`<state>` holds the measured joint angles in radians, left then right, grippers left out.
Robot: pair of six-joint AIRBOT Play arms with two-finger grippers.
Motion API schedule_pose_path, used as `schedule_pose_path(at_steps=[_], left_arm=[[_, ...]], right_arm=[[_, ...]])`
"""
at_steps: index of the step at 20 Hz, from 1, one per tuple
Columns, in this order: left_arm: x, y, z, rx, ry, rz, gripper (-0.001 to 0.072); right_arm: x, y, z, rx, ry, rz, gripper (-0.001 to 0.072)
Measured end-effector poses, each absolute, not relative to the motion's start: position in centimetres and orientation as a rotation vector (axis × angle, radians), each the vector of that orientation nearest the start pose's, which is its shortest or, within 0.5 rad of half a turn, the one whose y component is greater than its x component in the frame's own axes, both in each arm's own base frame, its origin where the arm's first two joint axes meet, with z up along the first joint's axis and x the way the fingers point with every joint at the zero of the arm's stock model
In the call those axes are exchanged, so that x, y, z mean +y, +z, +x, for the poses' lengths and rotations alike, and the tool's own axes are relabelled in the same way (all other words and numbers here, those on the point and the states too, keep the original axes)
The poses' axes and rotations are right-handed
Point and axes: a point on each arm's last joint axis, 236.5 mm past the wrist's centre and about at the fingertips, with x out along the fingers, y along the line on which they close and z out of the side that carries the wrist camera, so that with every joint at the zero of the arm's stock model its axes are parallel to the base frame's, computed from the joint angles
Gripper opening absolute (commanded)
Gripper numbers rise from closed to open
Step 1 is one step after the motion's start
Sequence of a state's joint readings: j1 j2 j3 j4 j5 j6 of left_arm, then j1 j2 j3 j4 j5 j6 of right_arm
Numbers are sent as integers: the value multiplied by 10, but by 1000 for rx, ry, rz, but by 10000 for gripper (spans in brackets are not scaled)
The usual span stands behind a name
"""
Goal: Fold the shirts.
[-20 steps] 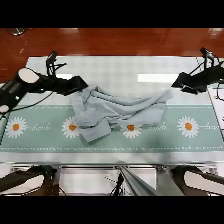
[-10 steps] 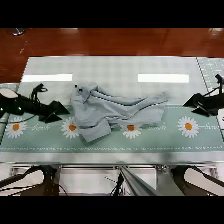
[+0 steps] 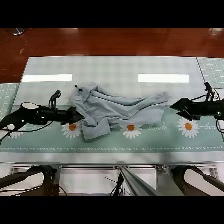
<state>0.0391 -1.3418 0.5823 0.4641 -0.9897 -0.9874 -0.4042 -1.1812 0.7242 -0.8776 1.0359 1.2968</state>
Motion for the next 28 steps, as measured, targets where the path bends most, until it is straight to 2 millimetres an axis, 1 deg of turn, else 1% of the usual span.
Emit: schedule_pose_path(at_steps=[2, 4, 9, 12, 15, 16, 17, 18, 19, 21, 23, 24, 25, 26, 27, 28], left_arm=[[-169, -80, 302, 1320, -542, -782, 41], [-172, -73, 309, 1299, -561, -772, 41], [-177, -64, 311, 1291, -599, -767, 42], [-178, -63, 311, 1291, -605, -768, 42], [-178, -63, 311, 1290, -607, -767, 42], [-178, -62, 311, 1290, -608, -767, 42], [-178, -62, 311, 1290, -608, -767, 42], [-178, -62, 311, 1290, -608, -767, 42], [-178, -62, 311, 1290, -607, -768, 42], [-175, -59, 314, 1288, -604, -784, 41], [-161, -46, 329, 1249, -591, -821, 40], [-153, -28, 342, 1206, -601, -850, 40], [-145, -2, 359, 1136, -617, -875, 40], [-136, 27, 377, 1053, -633, -894, 40], [-128, 67, 398, 945, -657, -899, 40], [-121, 110, 413, 841, -692, -888, 40]], right_arm=[[4, -53, 339, 1197, 67, 755, 620], [1, -56, 355, 1180, 54, 763, 620], [-6, -71, 396, 1187, 46, 809, 620], [-5, -86, 409, 1224, 56, 846, 620], [12, -95, 418, 1263, 105, 882, 620], [19, -98, 420, 1273, 118, 879, 599], [26, -101, 423, 1281, 134, 870, 370], [32, -105, 425, 1294, 146, 854, 55], [38, -107, 426, 1304, 158, 839, 23], [48, -100, 432, 1314, 210, 792, 23], [59, -70, 444, 1296, 295, 754, 22], [60, -46, 452, 1272, 333, 715, 22], [62, -17, 462, 1231, 368, 685, 22], [60, 21, 477, 1155, 388, 646, 22], [58, 60, 488, 1084, 402, 605, 22], [57, 107, 497, 991, 418, 559, 22]])
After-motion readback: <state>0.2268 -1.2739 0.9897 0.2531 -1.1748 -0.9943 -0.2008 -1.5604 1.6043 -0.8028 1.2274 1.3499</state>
